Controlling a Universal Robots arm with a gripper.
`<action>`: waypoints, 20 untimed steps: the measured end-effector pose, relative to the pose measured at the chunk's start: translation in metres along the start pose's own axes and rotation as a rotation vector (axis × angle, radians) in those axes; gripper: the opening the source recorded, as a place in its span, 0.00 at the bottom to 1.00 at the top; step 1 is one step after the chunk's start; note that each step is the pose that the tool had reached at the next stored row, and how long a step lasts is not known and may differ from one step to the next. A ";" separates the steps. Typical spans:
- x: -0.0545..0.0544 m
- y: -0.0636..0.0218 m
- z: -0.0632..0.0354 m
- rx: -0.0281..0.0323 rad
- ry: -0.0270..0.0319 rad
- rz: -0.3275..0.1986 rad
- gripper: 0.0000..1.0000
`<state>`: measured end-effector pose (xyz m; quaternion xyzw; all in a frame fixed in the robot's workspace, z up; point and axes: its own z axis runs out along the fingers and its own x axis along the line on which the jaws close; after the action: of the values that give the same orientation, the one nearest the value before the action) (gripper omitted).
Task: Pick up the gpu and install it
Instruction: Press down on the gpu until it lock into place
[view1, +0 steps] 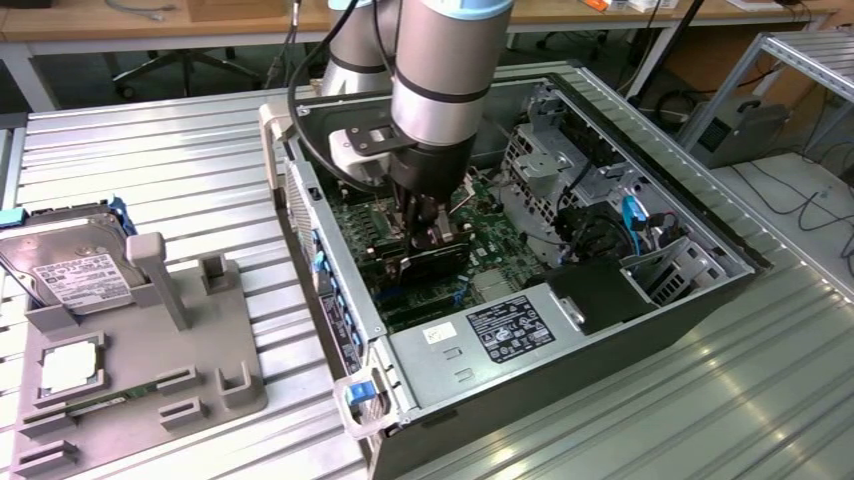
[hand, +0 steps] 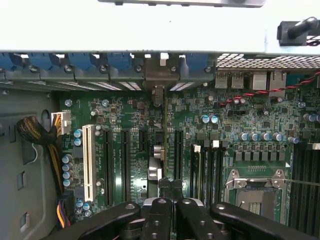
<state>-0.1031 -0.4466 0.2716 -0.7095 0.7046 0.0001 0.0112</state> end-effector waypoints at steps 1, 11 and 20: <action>0.000 0.0004 0.0000 0.0000 -0.0001 0.000 0.11; 0.000 0.0017 0.0000 -0.0001 0.0000 0.000 0.11; 0.000 0.0048 0.0013 -0.0002 0.0001 0.000 0.11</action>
<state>-0.1079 -0.4466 0.2703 -0.7095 0.7046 0.0001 0.0111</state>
